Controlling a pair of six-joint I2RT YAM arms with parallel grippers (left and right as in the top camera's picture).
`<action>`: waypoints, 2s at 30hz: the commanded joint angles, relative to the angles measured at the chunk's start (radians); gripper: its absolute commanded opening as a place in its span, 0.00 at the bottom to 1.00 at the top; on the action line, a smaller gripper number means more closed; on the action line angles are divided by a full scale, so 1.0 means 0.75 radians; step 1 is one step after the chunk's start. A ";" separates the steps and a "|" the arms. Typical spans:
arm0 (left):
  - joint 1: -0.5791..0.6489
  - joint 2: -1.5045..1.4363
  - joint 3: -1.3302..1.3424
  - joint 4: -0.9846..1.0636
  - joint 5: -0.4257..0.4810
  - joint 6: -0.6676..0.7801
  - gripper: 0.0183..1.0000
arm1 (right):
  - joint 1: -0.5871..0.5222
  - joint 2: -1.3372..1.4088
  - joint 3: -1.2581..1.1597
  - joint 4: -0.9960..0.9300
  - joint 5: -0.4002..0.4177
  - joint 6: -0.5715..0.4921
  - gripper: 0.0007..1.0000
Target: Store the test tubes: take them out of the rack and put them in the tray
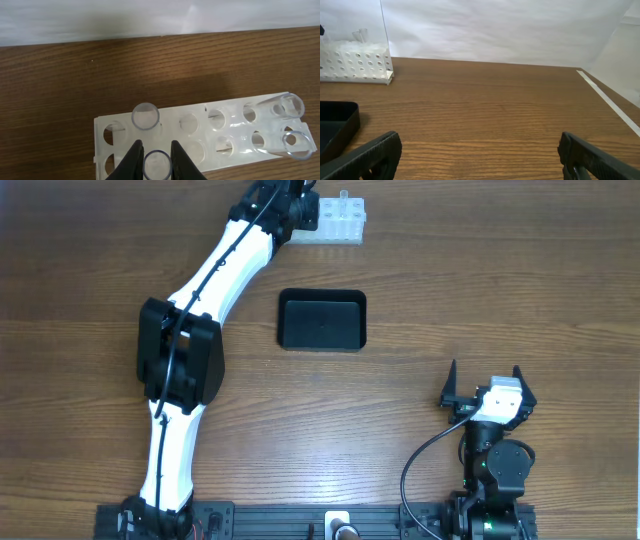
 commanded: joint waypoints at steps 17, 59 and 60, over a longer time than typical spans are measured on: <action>-0.002 -0.332 0.010 -0.142 0.000 0.004 0.02 | 0.007 -0.010 -0.007 -0.006 -0.008 0.004 0.99; -0.094 -0.299 0.010 -1.114 0.249 -0.242 0.02 | 0.007 -0.010 -0.007 -0.006 -0.008 0.004 0.99; -0.094 -0.286 0.010 -1.096 0.249 -0.242 0.02 | 0.007 -0.010 -0.007 -0.006 -0.008 0.004 0.99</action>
